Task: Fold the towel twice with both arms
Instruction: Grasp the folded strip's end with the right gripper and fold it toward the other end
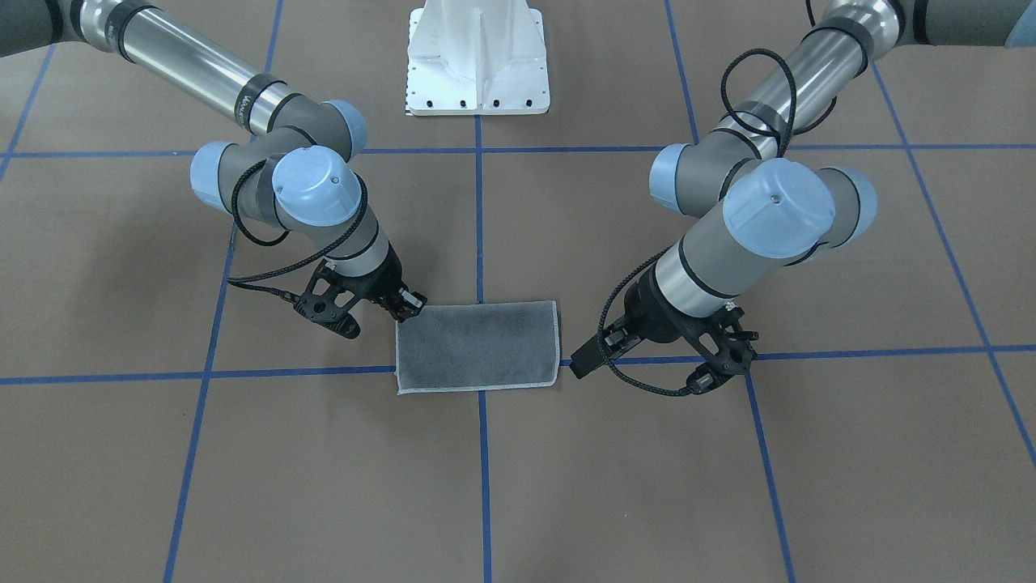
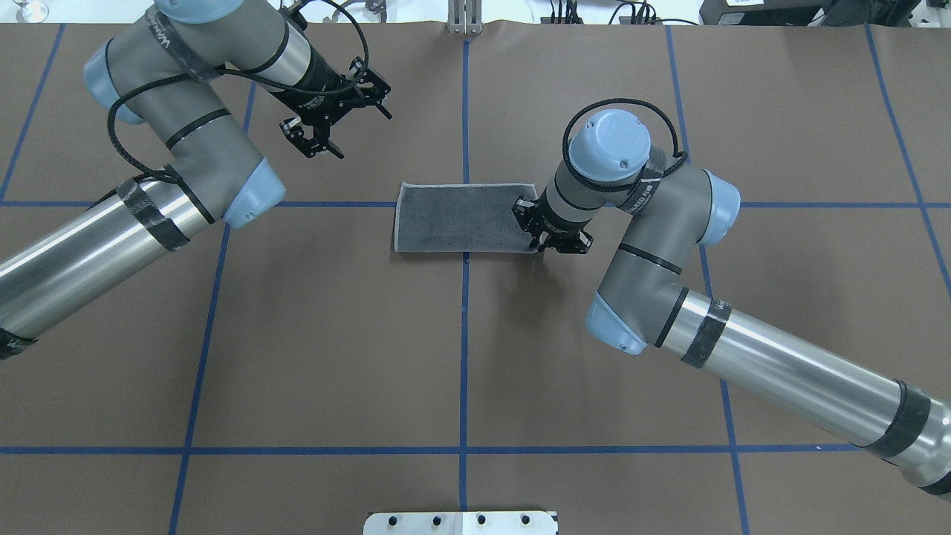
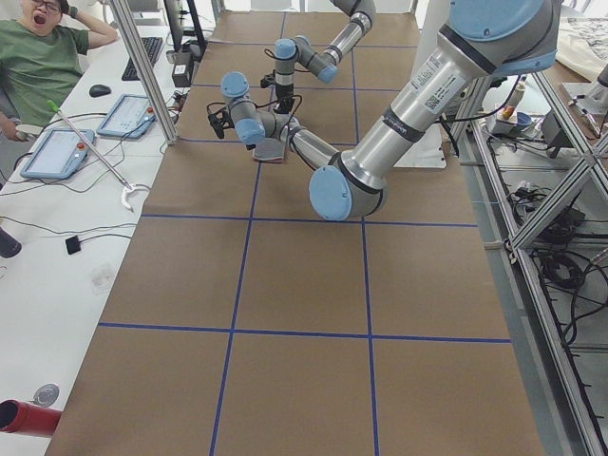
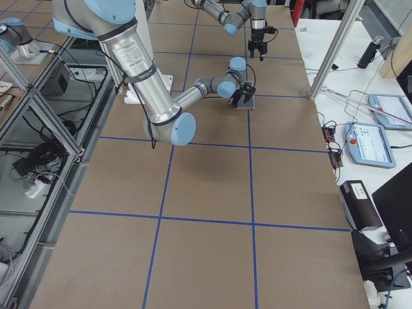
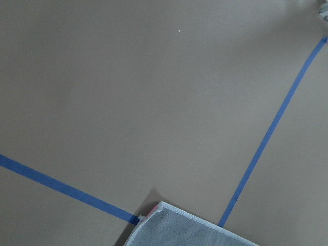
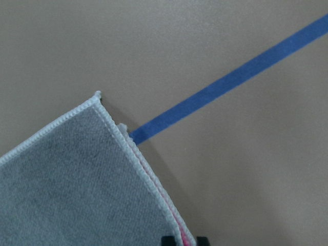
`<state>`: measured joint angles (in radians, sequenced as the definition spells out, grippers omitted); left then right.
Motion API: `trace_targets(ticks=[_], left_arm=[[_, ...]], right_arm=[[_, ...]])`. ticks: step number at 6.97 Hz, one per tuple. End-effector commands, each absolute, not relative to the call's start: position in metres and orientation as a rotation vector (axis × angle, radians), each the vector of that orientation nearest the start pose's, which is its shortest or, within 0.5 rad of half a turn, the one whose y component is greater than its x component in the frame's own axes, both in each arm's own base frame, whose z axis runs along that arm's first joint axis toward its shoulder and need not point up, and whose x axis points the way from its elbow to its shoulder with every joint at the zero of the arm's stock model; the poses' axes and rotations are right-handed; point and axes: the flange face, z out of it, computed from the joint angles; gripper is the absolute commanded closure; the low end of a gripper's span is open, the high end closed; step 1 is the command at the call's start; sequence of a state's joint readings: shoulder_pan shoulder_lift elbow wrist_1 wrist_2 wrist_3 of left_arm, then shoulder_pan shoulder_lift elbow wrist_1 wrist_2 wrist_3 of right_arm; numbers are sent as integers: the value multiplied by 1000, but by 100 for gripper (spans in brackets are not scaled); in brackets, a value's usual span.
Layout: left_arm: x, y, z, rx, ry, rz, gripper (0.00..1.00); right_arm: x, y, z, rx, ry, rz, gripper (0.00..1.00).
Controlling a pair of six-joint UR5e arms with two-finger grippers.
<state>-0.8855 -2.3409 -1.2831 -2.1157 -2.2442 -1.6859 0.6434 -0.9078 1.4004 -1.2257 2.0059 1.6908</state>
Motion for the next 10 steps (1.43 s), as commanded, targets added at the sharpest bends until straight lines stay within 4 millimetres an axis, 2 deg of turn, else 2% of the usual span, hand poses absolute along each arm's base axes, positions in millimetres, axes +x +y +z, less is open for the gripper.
trace_targets(ticks=[1,2,3,4,5,6,7,9,10], left_arm=[[417,-641,241,-191,1157,-552,0],[409,-645,240,-194,1162,-555,0],[401,-649,241,-199,1165,-560,0],[398,-650,242,-199,1165,-559,0],[398,-650,246,-193,1161,-551,0],[398,-650,247,-193,1161,-551,0],[398,-650,251,-197,1156,-553,0],[397,-646,251,-199,1162,-546,0],[397,-646,252,-200,1160,-547,0]], right_arm=[[-520,-505,282,-204,-968,479,100],[-505,-485,268,-241,-1017,433,100],[-498,-458,239,-278,-1078,369,100],[-521,-412,219,-322,-1109,277,100],[-539,-390,194,-337,-1134,231,100],[-565,-373,185,-348,-1129,194,100],[-583,-374,174,-351,-1124,186,100],[-623,-391,141,-323,-1148,185,100],[-632,-396,151,-309,-1192,169,100]])
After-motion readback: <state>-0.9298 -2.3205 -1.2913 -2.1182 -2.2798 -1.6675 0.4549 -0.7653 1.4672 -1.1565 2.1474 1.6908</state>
